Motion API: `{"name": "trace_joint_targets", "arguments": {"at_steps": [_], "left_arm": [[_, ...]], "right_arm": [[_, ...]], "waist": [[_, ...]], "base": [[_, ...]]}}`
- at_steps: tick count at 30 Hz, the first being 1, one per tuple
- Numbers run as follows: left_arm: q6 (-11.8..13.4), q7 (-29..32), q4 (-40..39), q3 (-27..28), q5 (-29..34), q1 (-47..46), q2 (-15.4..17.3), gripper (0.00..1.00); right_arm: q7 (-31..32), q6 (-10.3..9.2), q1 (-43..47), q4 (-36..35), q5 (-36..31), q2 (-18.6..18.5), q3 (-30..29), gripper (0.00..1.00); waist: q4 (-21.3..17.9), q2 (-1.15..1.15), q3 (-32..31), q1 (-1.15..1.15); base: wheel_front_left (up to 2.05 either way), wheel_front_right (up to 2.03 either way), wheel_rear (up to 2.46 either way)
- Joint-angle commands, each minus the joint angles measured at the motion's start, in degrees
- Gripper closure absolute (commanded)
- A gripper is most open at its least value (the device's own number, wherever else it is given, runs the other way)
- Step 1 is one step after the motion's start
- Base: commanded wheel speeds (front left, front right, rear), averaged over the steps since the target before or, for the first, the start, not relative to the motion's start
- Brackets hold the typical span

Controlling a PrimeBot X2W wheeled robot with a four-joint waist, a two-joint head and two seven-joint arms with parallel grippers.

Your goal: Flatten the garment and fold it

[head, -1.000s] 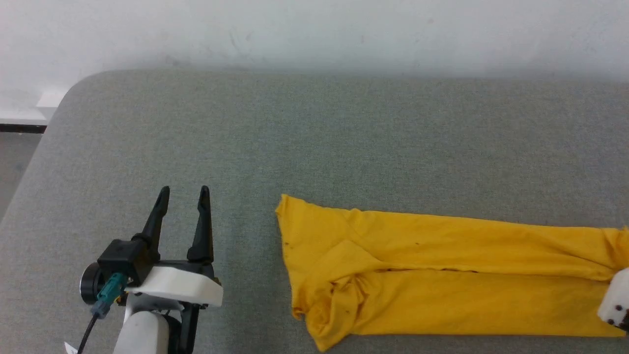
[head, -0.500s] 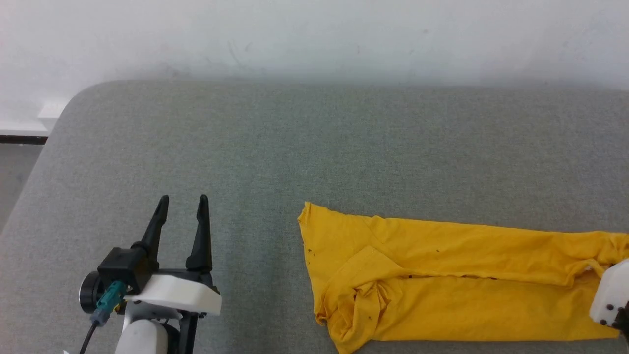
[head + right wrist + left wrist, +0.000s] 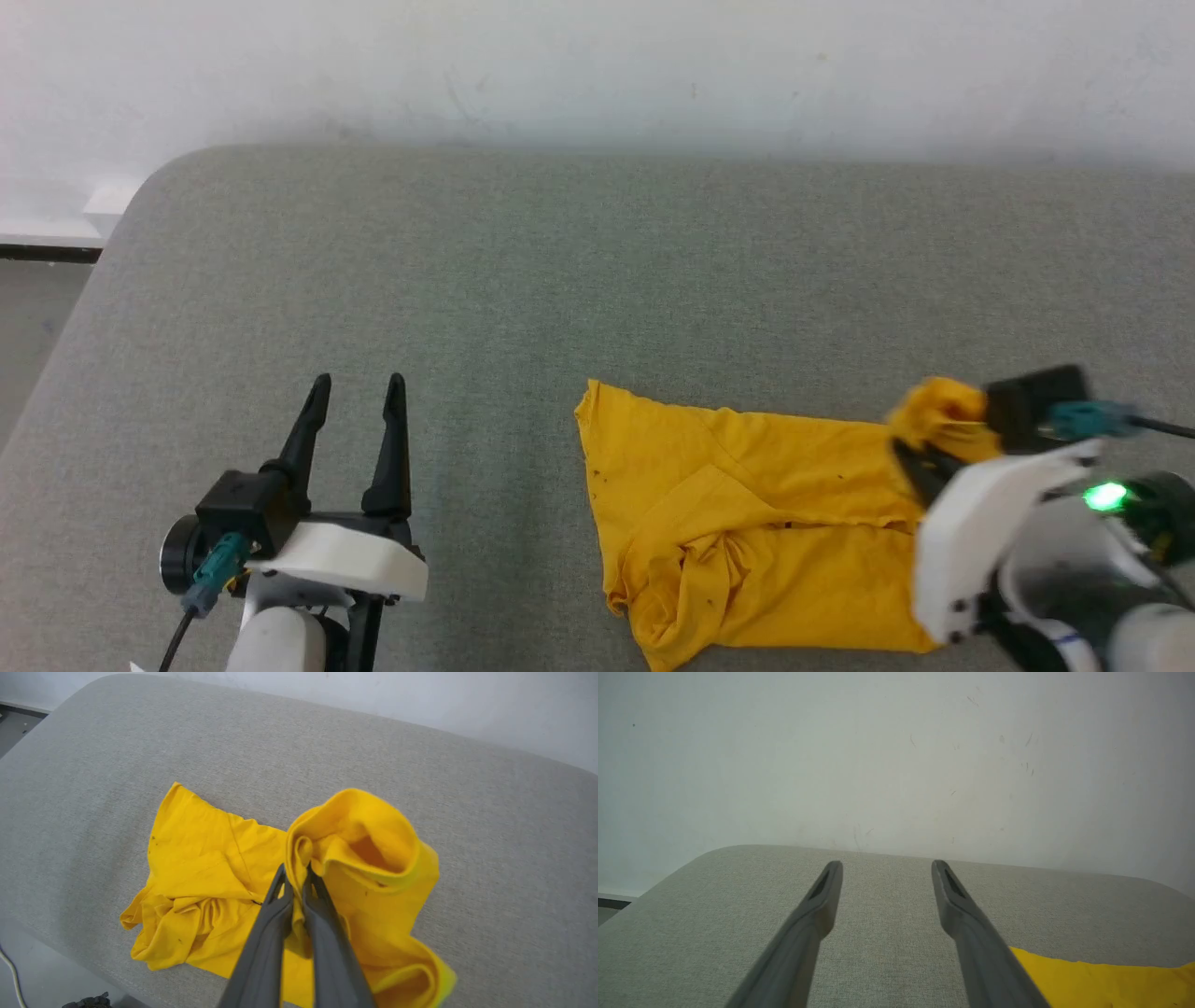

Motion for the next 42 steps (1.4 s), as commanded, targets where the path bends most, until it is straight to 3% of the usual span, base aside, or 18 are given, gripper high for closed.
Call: {"name": "trace_joint_targets", "arguments": {"at_steps": [1,6,11,18,22,24,25,29,34,42], "left_arm": [[-0.43,-0.27,0.25,-0.14,0.24,-0.81,-0.22,0.00],[-0.63,-0.27,0.41,-0.70,0.25,-1.67,-0.22,0.00],[-0.70,-0.27,0.46,-1.41,-0.08,-2.58,-0.22,0.00],[-0.74,-0.27,0.63,-2.67,-0.37,-4.17,-0.22,0.00],[-0.59,-0.27,0.65,-2.69,-0.40,-4.36,-0.22,0.00],[-0.48,-0.27,0.62,-2.69,-0.44,-4.42,-0.22,0.00],[-0.42,-0.27,0.59,-2.65,-0.45,-4.39,-0.22,0.00],[-0.22,-0.27,0.70,-2.25,-0.27,-3.89,-0.22,0.00],[-0.27,-0.27,0.75,-1.92,-0.17,-3.35,-0.22,0.00],[-0.34,-0.27,-0.04,-0.84,0.03,-2.24,-0.22,0.00]], "right_arm": [[-0.28,-0.05,-1.61,0.26,-0.17,0.04,2.50,1.00],[-3.33,-0.05,-6.94,6.37,-0.46,-0.39,13.12,1.00],[-9.13,-0.05,-12.38,17.23,0.27,0.16,19.46,1.00],[-15.31,-0.05,-18.74,33.61,3.85,0.43,24.68,1.00],[-16.83,-0.05,-20.31,38.73,6.40,0.44,26.52,1.00],[-17.34,-0.05,-21.13,41.31,7.49,0.44,27.86,0.51],[-17.42,-0.05,-21.35,42.28,8.19,0.44,28.44,0.00],[-18.06,-0.05,-21.83,43.67,11.04,0.45,29.77,0.00],[-25.25,-0.05,-21.01,37.24,15.43,0.45,27.54,0.00],[-44.94,-0.05,-13.90,22.83,14.78,0.45,13.56,0.00]], "waist": [[0.25,0.00,0.14,0.00],[1.24,0.00,0.64,0.00],[2.51,0.00,2.12,0.00],[3.96,0.00,4.30,0.00],[4.19,0.00,4.62,0.00],[4.23,0.00,4.72,0.00],[4.18,0.00,4.69,0.00],[3.52,0.00,4.05,0.00],[2.56,0.00,2.70,0.00],[0.63,0.00,1.14,0.00]], "base": [[0.00,0.00,0.00],[0.00,0.00,0.00],[0.00,0.00,0.00],[0.00,0.00,0.00],[0.00,0.00,0.00],[0.00,0.00,0.00],[0.00,0.00,0.00],[0.00,0.00,0.00],[0.00,0.00,0.00],[0.00,0.00,0.00]]}}
